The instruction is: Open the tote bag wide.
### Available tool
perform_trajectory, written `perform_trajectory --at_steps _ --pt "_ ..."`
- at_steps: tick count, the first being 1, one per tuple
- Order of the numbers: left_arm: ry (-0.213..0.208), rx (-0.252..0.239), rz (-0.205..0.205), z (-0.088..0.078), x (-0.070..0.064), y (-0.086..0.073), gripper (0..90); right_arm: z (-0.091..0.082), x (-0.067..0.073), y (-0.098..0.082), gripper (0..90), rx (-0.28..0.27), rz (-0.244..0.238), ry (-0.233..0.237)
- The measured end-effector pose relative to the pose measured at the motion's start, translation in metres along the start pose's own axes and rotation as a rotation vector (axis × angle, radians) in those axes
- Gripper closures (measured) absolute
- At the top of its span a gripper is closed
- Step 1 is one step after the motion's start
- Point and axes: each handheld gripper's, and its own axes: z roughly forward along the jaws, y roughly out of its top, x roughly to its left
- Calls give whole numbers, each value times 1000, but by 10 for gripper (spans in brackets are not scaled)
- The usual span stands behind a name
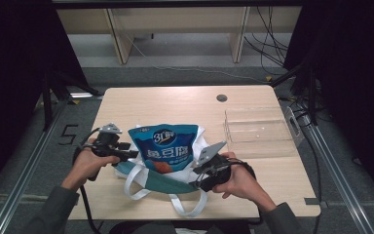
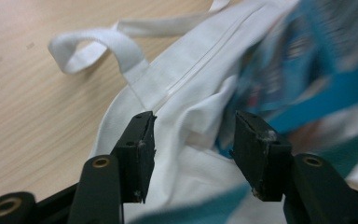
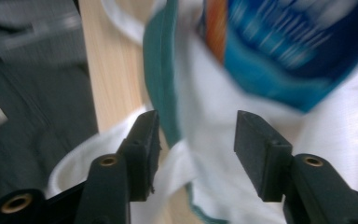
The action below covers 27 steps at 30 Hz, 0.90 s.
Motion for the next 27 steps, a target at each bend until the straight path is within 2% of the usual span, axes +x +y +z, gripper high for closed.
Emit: perform_trajectory --at_steps 1,2,3,4,5,6,8,9,12,13,14,15,17,18,19,20,21,22,23,24,25,26,27 --pt "-21 -21 -8 -4 -5 -2 484 -8 -2 1 496 -18 42 -16" --pt "-47 -32 -10 -6 -10 -5 483 -13 -6 2 496 -33 44 -49" --pt "-71 -30 4 -6 -15 -8 478 -16 -10 2 500 -32 55 -93" --pt "-75 -27 28 -4 -19 -11 472 -16 -13 2 503 -26 83 -144" --pt "-68 -22 41 -1 -23 -15 455 -15 -17 2 507 -3 87 -177" --pt "-61 -19 74 3 -26 -18 431 -11 -22 2 518 21 80 -201" --pt "-100 -8 116 14 -31 -25 427 2 -30 0 538 72 78 -239" --pt "-104 9 131 18 -32 -29 447 9 -35 -1 549 100 76 -240" --pt "-80 95 239 28 -35 -39 578 28 -47 -3 706 128 85 -205" --pt "-70 110 249 30 -35 -43 636 33 -52 -3 784 138 72 -195" --pt "-66 139 254 33 -34 -47 678 36 -56 -4 865 136 86 -199" --pt "-69 149 244 37 -34 -52 686 39 -62 -5 884 126 119 -208" --pt "-55 209 284 46 -30 -62 729 43 -71 -8 891 107 225 -181" --pt "-57 234 282 50 -27 -65 750 46 -76 -11 892 98 255 -180" --pt "-57 238 270 54 -24 -68 759 50 -78 -13 894 99 284 -176" --pt "-54 239 260 56 -23 -69 770 55 -82 -16 894 79 263 -200" --pt "-56 243 273 57 -23 -68 772 57 -79 -17 894 103 329 -175" --pt "-40 225 252 59 -25 -68 772 59 -85 -19 894 90 269 -200" --pt "-31 246 276 59 -24 -66 772 60 -86 -21 894 78 284 -203" --pt "-17 238 259 61 -24 -66 772 59 -85 -20 894 113 343 -179" --pt "-13 227 254 63 -23 -65 773 63 -89 -23 894 67 303 -192" --pt "0 230 240 65 -23 -63 774 62 -87 -22 894 96 374 -187" --pt "13 219 233 68 -22 -61 773 61 -87 -21 894 111 382 -178"
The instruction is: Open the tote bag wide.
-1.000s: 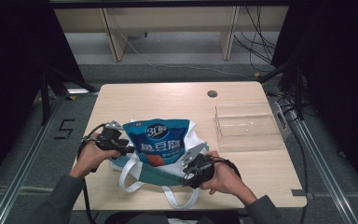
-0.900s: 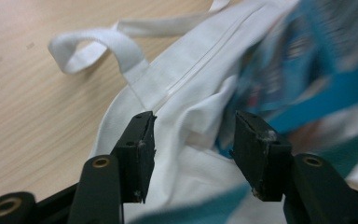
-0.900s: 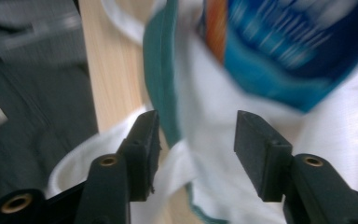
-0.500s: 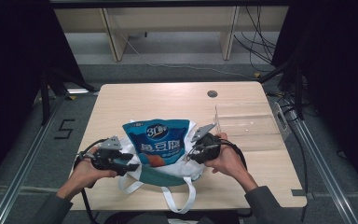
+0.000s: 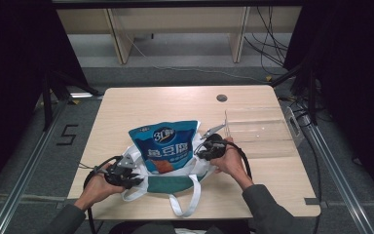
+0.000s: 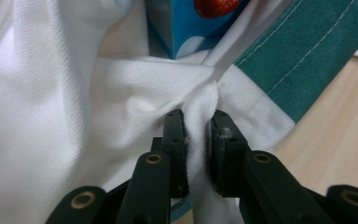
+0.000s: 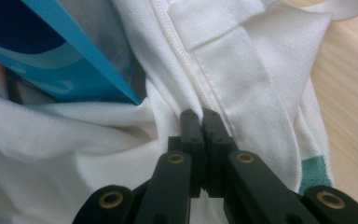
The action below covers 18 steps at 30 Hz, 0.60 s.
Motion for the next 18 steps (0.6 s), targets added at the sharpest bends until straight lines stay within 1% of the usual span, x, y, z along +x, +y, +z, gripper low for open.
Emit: perform_trajectory --at_steps 1,2,3,4,5,6,7,8,9,10,11,12,13,14,15,16,17,18 --pt "-1 5 8 1 3 2 774 2 -2 1 893 -20 -3 -16" --pt "-4 3 -4 3 5 3 774 1 -4 2 892 -15 -16 -26" --pt "1 9 -7 3 7 4 773 1 -3 3 891 -7 8 -21" --pt "4 2 -9 3 9 4 773 3 -7 4 890 -44 -27 -33" --pt "10 -2 -14 4 10 5 772 4 -10 5 889 -45 -49 -37" --pt "7 -4 -8 4 11 5 771 4 -11 6 887 -53 -47 -35" --pt "9 -7 -18 4 11 5 771 7 -12 7 886 -73 -58 -47" --pt "-7 6 -21 3 12 4 769 6 -12 7 884 -68 -51 -36" --pt "-6 -8 -47 4 12 4 767 6 -11 8 879 -67 -60 -43" --pt "-8 -3 -44 4 13 4 761 5 -9 8 865 -54 -48 -42" --pt "-3 -8 -58 3 11 5 755 4 -8 7 839 -48 -41 -64" --pt "7 -16 -62 1 10 5 741 2 -10 8 813 -57 -67 -73" --pt "10 -14 -45 -1 9 5 715 2 -10 8 778 -84 -73 -75" --pt "11 -33 -52 -3 7 5 672 -2 -9 8 742 -88 -52 -68" --pt "18 -55 -54 -6 5 5 622 -5 -10 8 702 -114 -60 -68" --pt "17 -61 -67 -10 3 4 573 -10 -10 9 674 -125 -66 -68" --pt "2 -72 -74 -15 2 4 520 -14 -9 9 647 -131 -72 -74" --pt "-7 -96 -89 -19 0 4 468 -19 -6 10 622 -142 -56 -88"
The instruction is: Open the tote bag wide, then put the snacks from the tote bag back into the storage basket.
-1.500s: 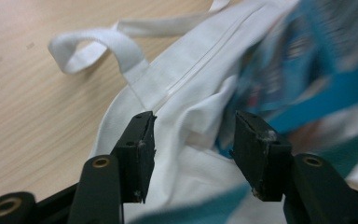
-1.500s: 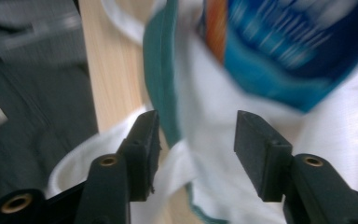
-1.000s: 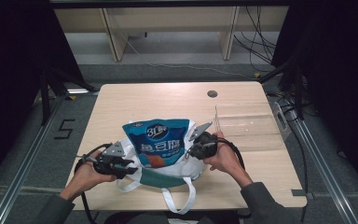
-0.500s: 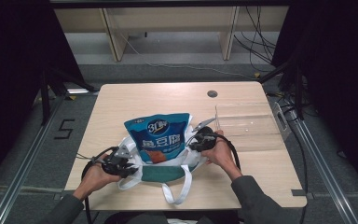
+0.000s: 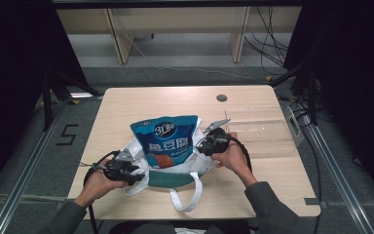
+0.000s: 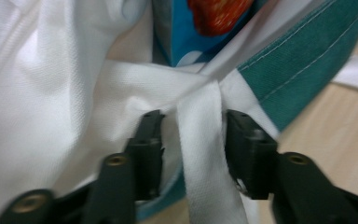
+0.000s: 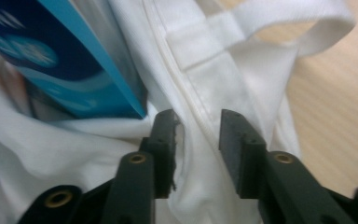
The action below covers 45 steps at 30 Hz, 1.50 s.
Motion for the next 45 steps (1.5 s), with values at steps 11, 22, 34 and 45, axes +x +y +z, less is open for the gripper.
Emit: perform_trajectory --at_steps 11,22,34,45 --pt "48 -114 -56 -36 -28 -5 254 -48 2 8 443 -76 -15 14" --pt "82 -156 -101 -55 -44 -28 164 -62 10 6 398 -60 -34 2" --pt "122 -123 -125 -61 -46 -46 169 -89 19 20 326 -36 -142 15" --pt "142 -108 -131 -58 -49 -47 169 -114 34 69 268 -19 -273 51"
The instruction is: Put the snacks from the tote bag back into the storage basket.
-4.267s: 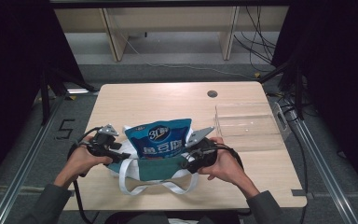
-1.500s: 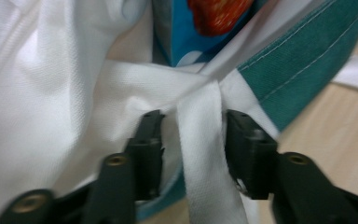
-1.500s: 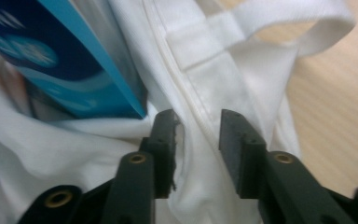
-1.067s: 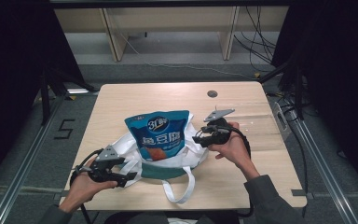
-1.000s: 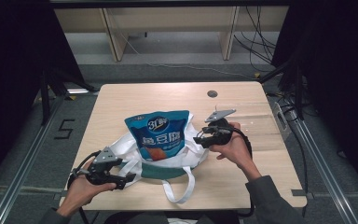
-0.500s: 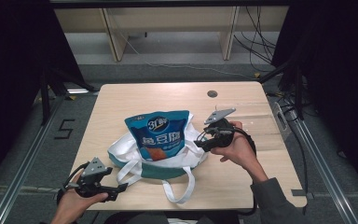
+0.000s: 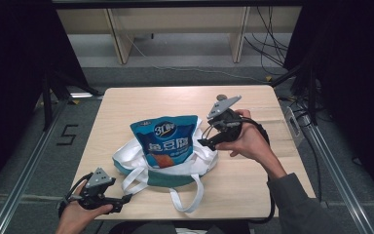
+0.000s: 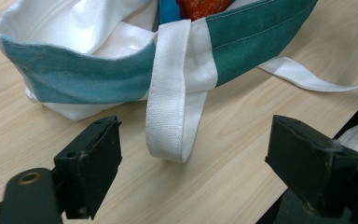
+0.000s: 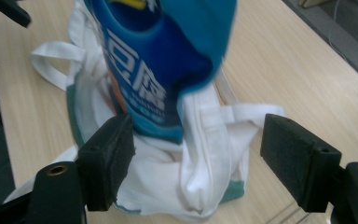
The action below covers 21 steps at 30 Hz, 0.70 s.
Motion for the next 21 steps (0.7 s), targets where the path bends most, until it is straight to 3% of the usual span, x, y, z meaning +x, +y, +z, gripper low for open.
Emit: perform_trajectory --at_steps 1,2,5,8,11,12,13,14,16,17,19,21 --pt "0 -4 -10 0 0 0 170 -2 1 7 268 -3 -16 -5" --pt "2 8 29 -2 3 0 170 -3 2 14 268 -2 -27 7" --pt "5 0 5 -1 2 0 170 -6 3 34 287 -1 -67 29" --pt "1 5 30 -1 3 -1 174 -5 3 51 306 23 -80 39" --pt "1 7 28 -2 3 0 181 -2 3 64 340 12 -108 57" --pt "2 3 20 -2 3 0 181 -1 5 68 359 19 -101 59" --pt "1 -14 -13 0 2 -1 181 1 5 72 375 27 -130 66" --pt "5 6 21 -2 4 -1 182 3 6 75 400 34 -141 71" --pt "5 15 14 -1 4 -1 183 7 9 82 433 33 -155 91" --pt "6 -7 -15 1 1 -1 183 9 11 85 455 41 -166 95" --pt "0 32 38 0 4 -1 183 13 14 92 489 61 -191 101" --pt "1 19 21 2 1 -2 184 19 17 99 533 77 -200 104"
